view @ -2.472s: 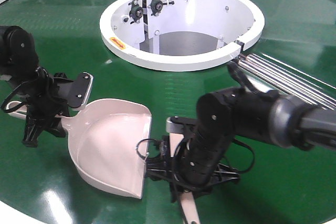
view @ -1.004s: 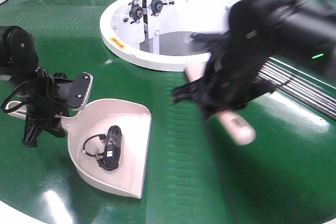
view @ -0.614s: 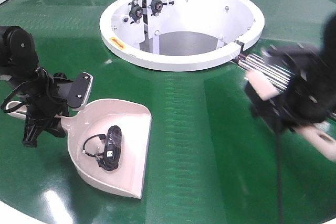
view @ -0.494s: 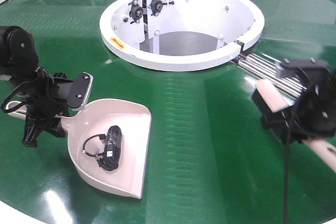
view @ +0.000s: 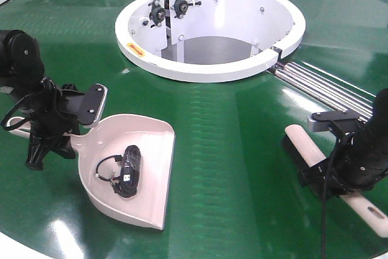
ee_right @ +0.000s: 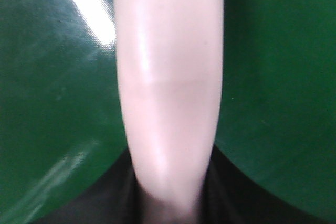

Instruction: Clean and inspect green conveyor with broom and dustpan

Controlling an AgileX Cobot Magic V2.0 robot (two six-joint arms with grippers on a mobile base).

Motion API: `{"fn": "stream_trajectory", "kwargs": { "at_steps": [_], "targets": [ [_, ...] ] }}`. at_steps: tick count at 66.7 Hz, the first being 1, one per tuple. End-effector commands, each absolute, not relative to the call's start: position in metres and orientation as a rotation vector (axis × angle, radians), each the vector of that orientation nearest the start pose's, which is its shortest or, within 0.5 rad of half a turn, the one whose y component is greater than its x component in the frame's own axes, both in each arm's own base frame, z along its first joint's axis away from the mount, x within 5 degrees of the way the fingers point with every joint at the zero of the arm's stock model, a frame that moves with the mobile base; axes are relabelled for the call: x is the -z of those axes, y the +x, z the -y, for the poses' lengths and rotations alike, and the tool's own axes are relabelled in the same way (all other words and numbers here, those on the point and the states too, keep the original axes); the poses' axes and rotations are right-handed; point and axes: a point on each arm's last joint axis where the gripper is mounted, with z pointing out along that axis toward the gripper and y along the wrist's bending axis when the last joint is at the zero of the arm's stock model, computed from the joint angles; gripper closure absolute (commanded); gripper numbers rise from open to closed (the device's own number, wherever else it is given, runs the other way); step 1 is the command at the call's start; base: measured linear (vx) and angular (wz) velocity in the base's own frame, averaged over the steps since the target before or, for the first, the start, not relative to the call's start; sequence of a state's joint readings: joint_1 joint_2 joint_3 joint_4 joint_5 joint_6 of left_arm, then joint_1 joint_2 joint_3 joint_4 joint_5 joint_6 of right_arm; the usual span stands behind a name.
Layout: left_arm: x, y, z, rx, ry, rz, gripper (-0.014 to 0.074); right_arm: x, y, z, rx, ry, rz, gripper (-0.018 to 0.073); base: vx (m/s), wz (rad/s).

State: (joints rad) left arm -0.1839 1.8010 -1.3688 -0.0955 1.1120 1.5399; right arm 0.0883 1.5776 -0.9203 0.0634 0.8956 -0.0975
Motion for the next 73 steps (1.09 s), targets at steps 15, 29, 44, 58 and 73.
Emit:
{"fn": "stream_trajectory", "kwargs": {
  "at_steps": [15, 29, 44, 58, 73],
  "targets": [
    [-0.2575, 0.3462, 0.0760, 0.052, -2.505, 2.229, 0.0604, -0.1976, 0.2778, -0.0286, -0.089, -0.224, -3.025, 0.0412, 0.00, 0.00],
    [-0.2575, 0.3462, 0.0760, 0.052, -2.505, 2.229, 0.0604, -0.1975, 0.2769, -0.0283, -0.086, -0.228, -3.035, 0.0398, 0.00, 0.00],
    [-0.2575, 0.3462, 0.0760, 0.052, -2.505, 2.229, 0.0604, -0.1975, 0.2771, -0.0282, -0.084, -0.229, -3.032, 0.0395, 0.00, 0.00],
    [-0.2577, 0.3469, 0.0761, 0.060, -2.509, 2.233, 0.0604, -0.1976, 0.2767, -0.0295, -0.107, -0.204, -3.037, 0.0386, 0.00, 0.00],
    [-0.2580, 0.3487, 0.0764, 0.082, -2.519, 2.244, 0.0604, -0.1976, 0.2763, -0.0296, -0.109, -0.206, -3.041, 0.0372, 0.00, 0.00]
  ]
}}
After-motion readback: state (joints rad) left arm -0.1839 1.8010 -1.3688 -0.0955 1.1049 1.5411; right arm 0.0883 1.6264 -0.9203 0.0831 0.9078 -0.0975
